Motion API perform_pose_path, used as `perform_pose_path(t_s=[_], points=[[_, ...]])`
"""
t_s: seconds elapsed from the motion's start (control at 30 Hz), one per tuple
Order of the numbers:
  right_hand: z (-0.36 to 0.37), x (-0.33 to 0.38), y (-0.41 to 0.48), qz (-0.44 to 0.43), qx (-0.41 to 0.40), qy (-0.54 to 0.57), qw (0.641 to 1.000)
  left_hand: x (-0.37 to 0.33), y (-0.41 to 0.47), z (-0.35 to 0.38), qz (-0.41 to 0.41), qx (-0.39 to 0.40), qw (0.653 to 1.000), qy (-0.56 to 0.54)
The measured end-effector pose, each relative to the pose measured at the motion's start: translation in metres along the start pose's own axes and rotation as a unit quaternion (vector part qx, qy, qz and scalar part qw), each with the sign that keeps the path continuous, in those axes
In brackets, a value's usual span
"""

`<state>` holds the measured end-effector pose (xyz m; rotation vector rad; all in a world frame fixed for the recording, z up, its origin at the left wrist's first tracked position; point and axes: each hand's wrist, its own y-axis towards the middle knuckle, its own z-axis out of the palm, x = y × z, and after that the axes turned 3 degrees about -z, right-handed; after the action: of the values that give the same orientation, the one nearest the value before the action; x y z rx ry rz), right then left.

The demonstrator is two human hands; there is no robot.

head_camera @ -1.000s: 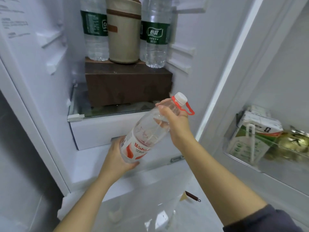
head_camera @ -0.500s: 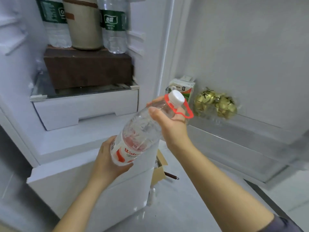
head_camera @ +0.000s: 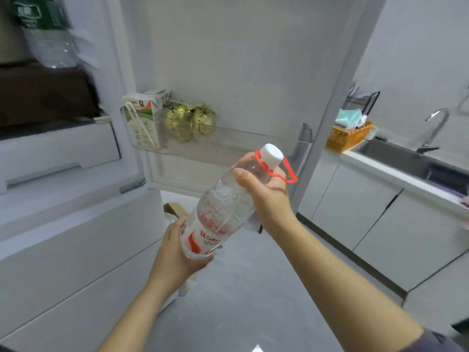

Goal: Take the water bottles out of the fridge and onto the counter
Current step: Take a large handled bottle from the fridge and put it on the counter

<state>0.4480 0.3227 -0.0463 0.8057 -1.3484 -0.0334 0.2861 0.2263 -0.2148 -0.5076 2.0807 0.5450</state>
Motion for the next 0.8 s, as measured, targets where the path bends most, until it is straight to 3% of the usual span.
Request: perform_pose_path(t_s=[0.4, 0.8], points=[[-0.165, -0.019, -0.022, 0.05, -0.189, -0.072, 0.978, -0.059, 0.026, 0.166, 0.043, 0.197, 0.979, -0.039], [-0.313, -0.03, -0.032, 0.101, -0.381, -0.181, 0.901, -0.139, 0.058, 0.324, 0.152, 0.37, 0.914, -0.067]])
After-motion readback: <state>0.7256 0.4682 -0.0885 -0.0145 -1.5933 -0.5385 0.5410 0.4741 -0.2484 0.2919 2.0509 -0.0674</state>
